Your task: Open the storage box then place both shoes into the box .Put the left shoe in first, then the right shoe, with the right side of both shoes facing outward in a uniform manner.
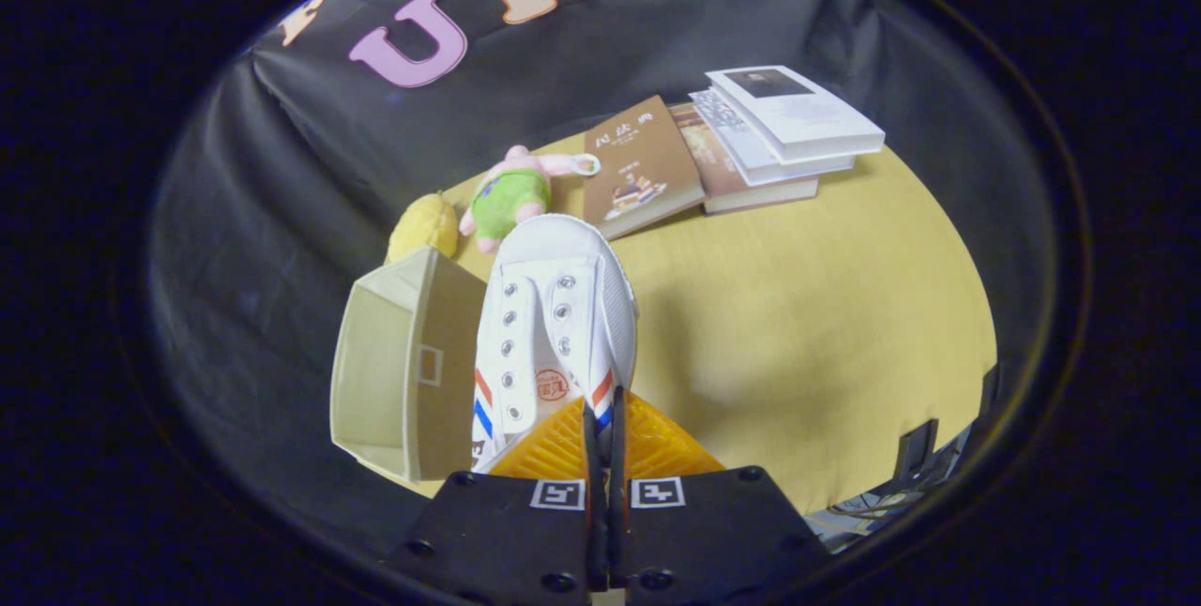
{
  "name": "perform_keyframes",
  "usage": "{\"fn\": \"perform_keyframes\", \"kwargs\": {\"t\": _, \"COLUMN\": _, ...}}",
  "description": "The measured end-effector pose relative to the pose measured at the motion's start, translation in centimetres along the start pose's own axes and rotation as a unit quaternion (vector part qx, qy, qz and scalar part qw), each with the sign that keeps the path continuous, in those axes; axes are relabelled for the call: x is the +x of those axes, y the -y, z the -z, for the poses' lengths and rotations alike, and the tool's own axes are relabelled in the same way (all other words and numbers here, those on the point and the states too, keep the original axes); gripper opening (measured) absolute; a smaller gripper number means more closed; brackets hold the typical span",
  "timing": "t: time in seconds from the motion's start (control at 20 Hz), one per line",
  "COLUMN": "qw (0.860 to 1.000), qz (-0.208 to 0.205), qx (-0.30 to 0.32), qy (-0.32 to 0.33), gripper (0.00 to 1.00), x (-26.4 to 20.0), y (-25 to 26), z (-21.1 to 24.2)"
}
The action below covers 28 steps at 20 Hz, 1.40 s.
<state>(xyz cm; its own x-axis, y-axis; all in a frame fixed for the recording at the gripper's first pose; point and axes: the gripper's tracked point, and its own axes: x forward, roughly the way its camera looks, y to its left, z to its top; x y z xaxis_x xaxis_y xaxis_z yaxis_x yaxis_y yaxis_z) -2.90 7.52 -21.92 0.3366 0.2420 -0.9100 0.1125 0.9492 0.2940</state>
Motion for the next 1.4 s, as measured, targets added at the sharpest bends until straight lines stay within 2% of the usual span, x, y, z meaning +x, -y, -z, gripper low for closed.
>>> {"fn": "perform_keyframes", "kwargs": {"t": 0.3, "qw": 0.999, "qz": -0.031, "qx": -0.019, "qy": 0.01, "gripper": 0.04, "x": -0.1, "y": -7.2, "z": -0.7}}
{"fn": "perform_keyframes", "kwargs": {"t": 0.65, "qw": 0.998, "qz": -0.062, "qx": -0.03, "qy": 0.001, "gripper": 0.04, "x": 1.8, "y": -14.6, "z": 0.6}}
{"fn": "perform_keyframes", "kwargs": {"t": 1.05, "qw": 0.997, "qz": -0.049, "qx": -0.05, "qy": -0.023, "gripper": 0.04, "x": 5.7, "y": -17.9, "z": 3.1}}
{"fn": "perform_keyframes", "kwargs": {"t": 1.15, "qw": 0.997, "qz": -0.052, "qx": -0.053, "qy": -0.018, "gripper": 0.24, "x": 6.0, "y": -18.3, "z": 3.1}}
{"fn": "perform_keyframes", "kwargs": {"t": 1.4, "qw": 0.994, "qz": -0.043, "qx": -0.091, "qy": 0.052, "gripper": 0.72, "x": 4.8, "y": -17.5, "z": 0.6}}
